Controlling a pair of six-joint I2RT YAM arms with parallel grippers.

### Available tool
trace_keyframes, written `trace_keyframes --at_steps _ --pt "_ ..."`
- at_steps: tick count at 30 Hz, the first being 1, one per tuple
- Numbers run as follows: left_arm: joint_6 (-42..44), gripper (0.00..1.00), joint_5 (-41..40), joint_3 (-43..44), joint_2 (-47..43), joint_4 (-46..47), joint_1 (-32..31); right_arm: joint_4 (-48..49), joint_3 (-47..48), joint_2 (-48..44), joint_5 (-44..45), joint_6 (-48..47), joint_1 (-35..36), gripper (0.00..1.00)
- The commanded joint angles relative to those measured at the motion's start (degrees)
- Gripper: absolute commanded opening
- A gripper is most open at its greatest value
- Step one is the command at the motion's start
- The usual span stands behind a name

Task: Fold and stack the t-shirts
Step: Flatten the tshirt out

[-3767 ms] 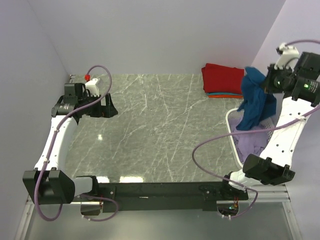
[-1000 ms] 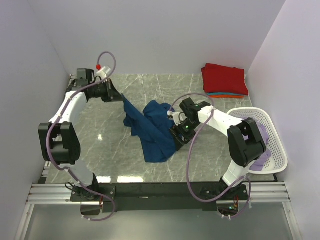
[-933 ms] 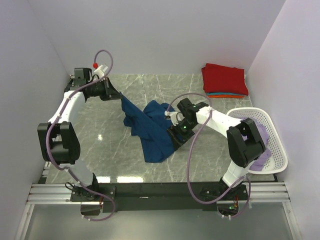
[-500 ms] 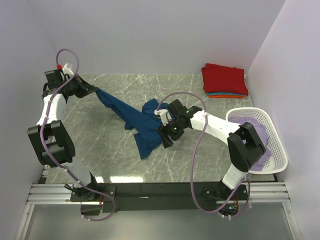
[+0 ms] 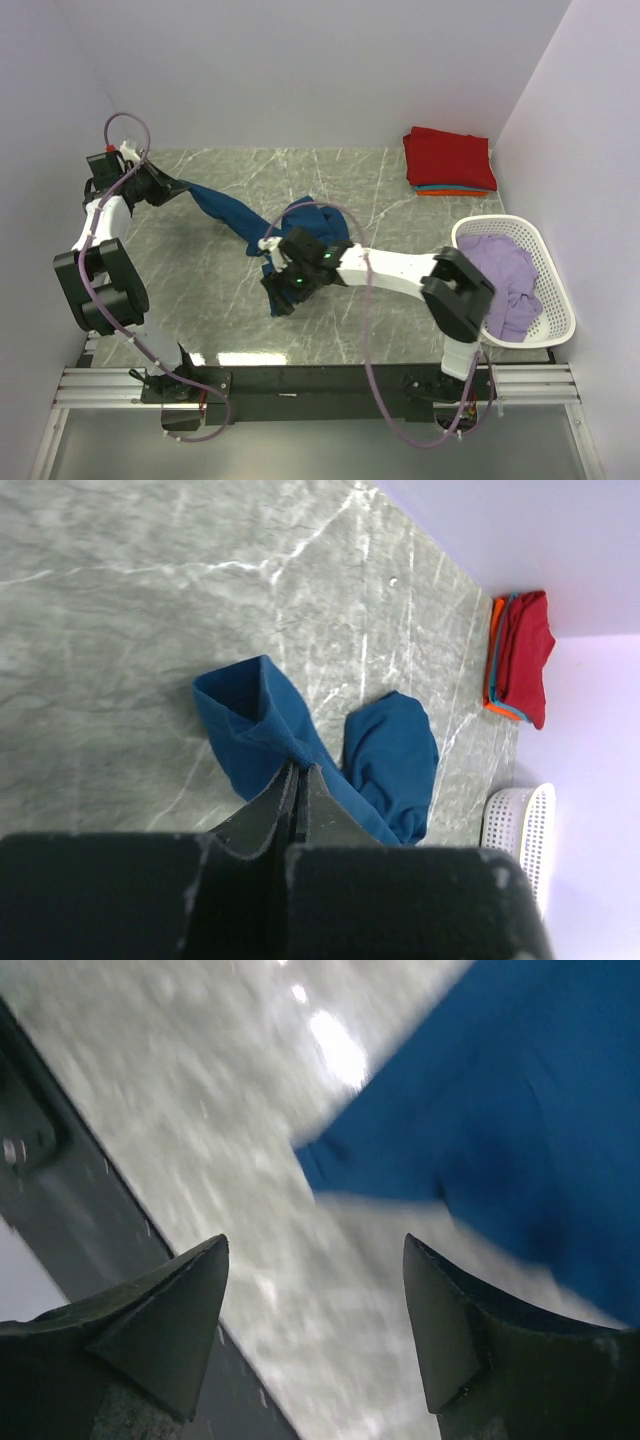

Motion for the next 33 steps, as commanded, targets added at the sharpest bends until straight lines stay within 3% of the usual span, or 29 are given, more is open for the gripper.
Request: trace_keyframes --at_steps 1,5,8,11,12,13,19,22,25,27,30,33 --pt "-0.9 0.01 0.5 -0.7 -1.1 2.6 1.2 1.2 6.6 7.0 3.8 4.6 0.7 0.78" --pt "-0.5 0.01 1.0 -1.0 -1.8 2.1 2.3 1.6 8.0 10.4 11.9 6.4 -0.7 0.76" --pt "-0.3 0.01 1.5 -1.0 -2.2 1.7 2.9 -0.1 8.9 11.1 14.4 6.8 -1.4 0.69" --pt "0.0 0.01 1.6 -1.2 -2.7 1.8 3.0 -1.1 8.2 10.4 16.7 5.4 -1.7 0.34" --pt "0.0 0.01 1.8 -1.2 -2.8 1.8 3.0 -2.5 8.0 10.0 17.6 4.2 -2.1 0.07" --pt "0.1 0.01 2.0 -1.3 -2.8 1.6 3.0 -3.3 7.3 9.6 17.5 3.5 -3.0 0.0" --pt "2.9 0.01 6.1 -2.4 -4.8 -0.7 3.0 -7.4 -0.2 -4.7 17.9 -7.2 -11.4 0.0" --pt "5.2 0.01 7.9 -3.8 -7.6 -3.1 3.0 -12.4 -1.0 -16.5 13.2 -17.4 -15.4 0.0" --pt "7.3 0.01 8.3 -6.6 -11.3 -5.7 3.1 -18.2 0.7 -22.5 10.2 -28.4 -16.9 0.0" --pt "8.8 0.01 7.4 -7.6 -13.6 -7.8 3.0 -21.3 4.2 -23.0 9.2 -35.6 -16.6 0.0" --pt "9.7 0.01 5.4 -8.4 -14.9 -9.3 3.0 -24.2 12.7 -16.7 5.7 -42.1 -15.8 0.0" --pt "9.3 0.01 4.0 -8.3 -14.2 -9.8 3.0 -31.5 23.4 -2.6 3.7 -47.1 -13.7 0.0"
